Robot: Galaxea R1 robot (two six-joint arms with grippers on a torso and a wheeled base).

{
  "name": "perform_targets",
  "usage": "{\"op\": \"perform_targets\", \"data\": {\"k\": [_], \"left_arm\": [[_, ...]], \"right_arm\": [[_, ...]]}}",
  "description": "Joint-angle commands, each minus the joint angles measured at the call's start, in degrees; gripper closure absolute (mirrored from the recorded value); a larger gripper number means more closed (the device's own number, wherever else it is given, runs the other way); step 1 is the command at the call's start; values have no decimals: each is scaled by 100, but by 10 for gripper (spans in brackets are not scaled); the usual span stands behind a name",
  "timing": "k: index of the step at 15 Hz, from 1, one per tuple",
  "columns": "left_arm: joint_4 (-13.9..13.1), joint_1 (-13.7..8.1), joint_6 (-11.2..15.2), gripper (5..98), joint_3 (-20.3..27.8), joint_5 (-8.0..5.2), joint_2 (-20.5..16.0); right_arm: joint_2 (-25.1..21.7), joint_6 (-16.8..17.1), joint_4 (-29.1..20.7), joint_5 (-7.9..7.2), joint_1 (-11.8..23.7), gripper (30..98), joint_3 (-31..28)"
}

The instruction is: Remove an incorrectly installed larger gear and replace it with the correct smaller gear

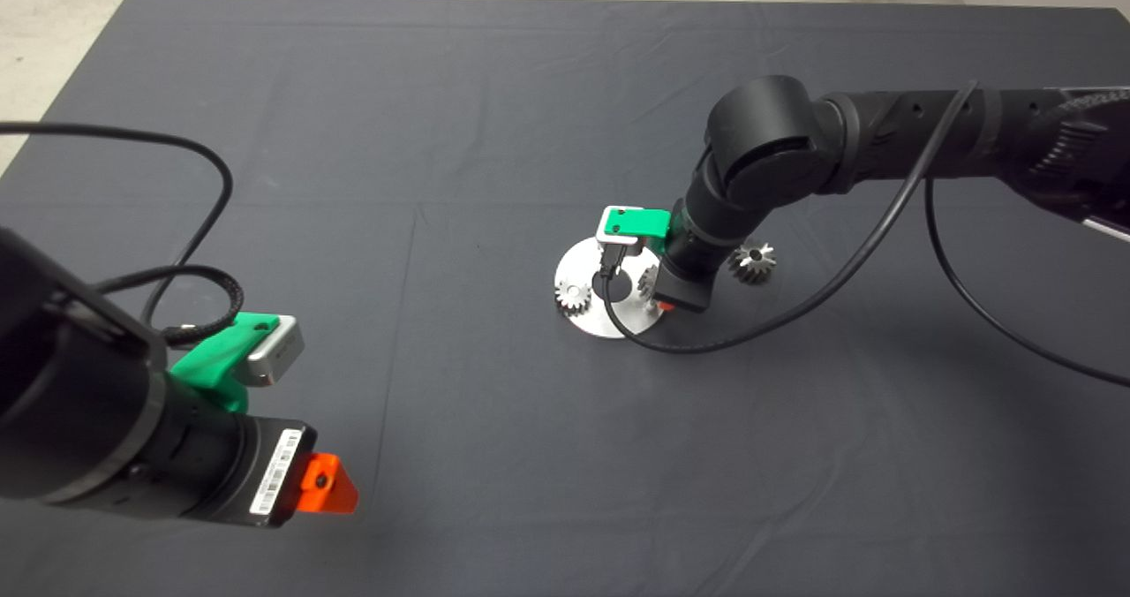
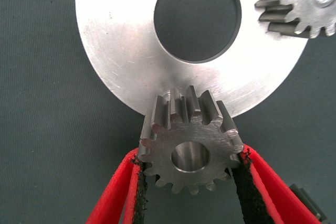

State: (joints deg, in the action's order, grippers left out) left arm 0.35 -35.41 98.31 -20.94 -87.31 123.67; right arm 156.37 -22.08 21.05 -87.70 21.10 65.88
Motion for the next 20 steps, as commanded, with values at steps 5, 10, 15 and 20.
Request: {"op": "perform_targets", "data": {"k": [5, 10, 15, 20], "left_arm": [[-106, -27, -5, 58, 74, -58, -5], [-106, -27, -5, 58, 74, -58, -14], [-141, -27, -5, 58, 74, -58, -11], [-141, -27, -5, 58, 74, -58, -5]], "right_arm": [[22, 28, 127, -730, 114, 898, -59], [22, 19, 134, -730, 70, 898, -59], [13, 25, 127, -730, 70, 898, -59], [13, 22, 127, -730, 9, 898, -59]]}}
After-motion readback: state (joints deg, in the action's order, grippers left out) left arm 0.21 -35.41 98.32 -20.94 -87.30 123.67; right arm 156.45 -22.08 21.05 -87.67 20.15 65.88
